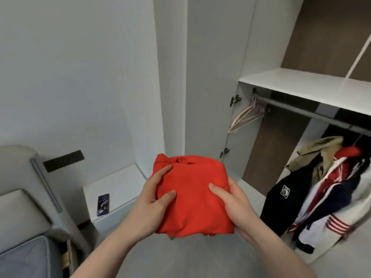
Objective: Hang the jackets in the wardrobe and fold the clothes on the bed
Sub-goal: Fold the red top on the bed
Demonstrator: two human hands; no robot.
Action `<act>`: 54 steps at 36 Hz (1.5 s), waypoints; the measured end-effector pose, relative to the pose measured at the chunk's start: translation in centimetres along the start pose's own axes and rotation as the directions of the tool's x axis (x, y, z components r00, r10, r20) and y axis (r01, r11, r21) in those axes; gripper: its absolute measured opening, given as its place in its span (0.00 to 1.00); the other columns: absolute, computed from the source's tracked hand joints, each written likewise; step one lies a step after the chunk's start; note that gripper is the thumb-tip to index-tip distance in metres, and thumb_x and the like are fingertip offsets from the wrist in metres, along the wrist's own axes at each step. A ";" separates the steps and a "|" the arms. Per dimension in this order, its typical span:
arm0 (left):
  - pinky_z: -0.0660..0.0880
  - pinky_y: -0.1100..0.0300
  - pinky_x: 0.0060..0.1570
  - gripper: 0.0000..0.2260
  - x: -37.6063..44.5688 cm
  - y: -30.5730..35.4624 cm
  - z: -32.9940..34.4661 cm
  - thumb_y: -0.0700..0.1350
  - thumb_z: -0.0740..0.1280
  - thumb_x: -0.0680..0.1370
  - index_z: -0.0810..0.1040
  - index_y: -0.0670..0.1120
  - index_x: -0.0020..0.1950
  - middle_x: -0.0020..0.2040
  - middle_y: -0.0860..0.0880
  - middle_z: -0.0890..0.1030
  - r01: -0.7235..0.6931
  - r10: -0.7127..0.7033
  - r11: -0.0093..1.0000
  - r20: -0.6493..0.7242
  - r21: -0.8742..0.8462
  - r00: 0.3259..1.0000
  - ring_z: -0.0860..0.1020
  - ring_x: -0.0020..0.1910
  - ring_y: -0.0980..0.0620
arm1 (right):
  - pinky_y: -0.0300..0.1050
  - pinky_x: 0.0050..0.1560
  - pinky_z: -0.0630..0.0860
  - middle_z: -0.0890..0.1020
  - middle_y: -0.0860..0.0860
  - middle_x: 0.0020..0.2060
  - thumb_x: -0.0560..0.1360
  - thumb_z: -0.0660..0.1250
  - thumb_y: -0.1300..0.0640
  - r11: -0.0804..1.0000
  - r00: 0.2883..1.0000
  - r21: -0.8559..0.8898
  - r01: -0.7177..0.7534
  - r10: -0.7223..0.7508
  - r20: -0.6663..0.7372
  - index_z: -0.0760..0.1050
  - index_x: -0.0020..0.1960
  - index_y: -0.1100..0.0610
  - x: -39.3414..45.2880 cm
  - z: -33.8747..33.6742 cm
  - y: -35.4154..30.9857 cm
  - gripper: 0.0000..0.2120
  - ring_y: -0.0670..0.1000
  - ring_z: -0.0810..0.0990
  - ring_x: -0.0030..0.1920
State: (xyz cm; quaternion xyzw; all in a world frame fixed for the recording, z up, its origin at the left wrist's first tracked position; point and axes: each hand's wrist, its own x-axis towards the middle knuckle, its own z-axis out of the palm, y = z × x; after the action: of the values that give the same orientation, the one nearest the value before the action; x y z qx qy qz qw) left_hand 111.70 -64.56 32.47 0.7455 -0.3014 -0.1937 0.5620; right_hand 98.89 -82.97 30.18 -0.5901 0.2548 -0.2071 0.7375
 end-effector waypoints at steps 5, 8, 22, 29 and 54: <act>0.65 0.58 0.73 0.27 7.7 2.3 3.3 0.43 0.69 0.80 0.69 0.70 0.71 0.73 0.65 0.69 -0.049 0.047 0.998 0.051 0.034 0.998 0.68 0.70 0.67 | 0.54 0.56 0.82 0.87 0.49 0.55 0.77 0.72 0.56 0.999 0.997 0.029 0.025 -0.023 -0.079 0.78 0.65 0.50 5.7 -3.8 -3.1 0.16 0.52 0.86 0.55; 0.67 0.57 0.73 0.27 11.8 4.0 4.7 0.43 0.69 0.80 0.69 0.70 0.71 0.73 0.65 0.70 -0.073 0.072 0.997 0.072 0.007 0.995 0.70 0.68 0.68 | 0.46 0.49 0.83 0.87 0.49 0.55 0.77 0.72 0.55 0.998 0.993 0.031 0.058 -0.054 -0.102 0.78 0.64 0.49 9.1 -5.6 -5.3 0.16 0.51 0.86 0.54; 0.73 0.73 0.57 0.29 30.6 11.3 10.4 0.43 0.72 0.78 0.69 0.70 0.70 0.71 0.63 0.71 -0.254 0.272 0.961 0.215 -0.107 0.938 0.74 0.61 0.69 | 0.51 0.51 0.83 0.87 0.47 0.53 0.76 0.74 0.53 0.966 0.922 -0.056 0.251 -0.256 -0.290 0.82 0.57 0.43 21.9 -12.2 -15.1 0.11 0.51 0.87 0.52; 0.73 0.54 0.69 0.29 38.6 14.1 12.7 0.42 0.72 0.78 0.68 0.66 0.73 0.73 0.58 0.70 -0.312 0.361 0.931 0.349 -0.190 0.865 0.75 0.67 0.60 | 0.42 0.48 0.81 0.87 0.43 0.51 0.78 0.72 0.53 0.938 0.835 -0.147 0.315 -0.347 -0.427 0.80 0.60 0.44 25.2 -13.8 -19.2 0.12 0.46 0.86 0.50; 0.75 0.61 0.54 0.32 57.9 24.9 32.2 0.51 0.70 0.65 0.73 0.64 0.69 0.68 0.52 0.74 -0.318 0.421 0.907 0.539 -0.277 0.730 0.77 0.61 0.54 | 0.45 0.47 0.80 0.85 0.51 0.56 0.78 0.72 0.52 0.947 0.608 -0.225 0.230 -0.320 -0.727 0.75 0.67 0.54 35.4 -29.6 -29.0 0.19 0.51 0.85 0.54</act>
State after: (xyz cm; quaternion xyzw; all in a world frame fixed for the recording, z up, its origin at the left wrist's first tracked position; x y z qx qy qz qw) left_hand 128.76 -131.02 49.71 0.5241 -0.5854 -0.3224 0.5280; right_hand 108.17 -133.43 48.73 -0.5213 0.4547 -0.5301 0.4904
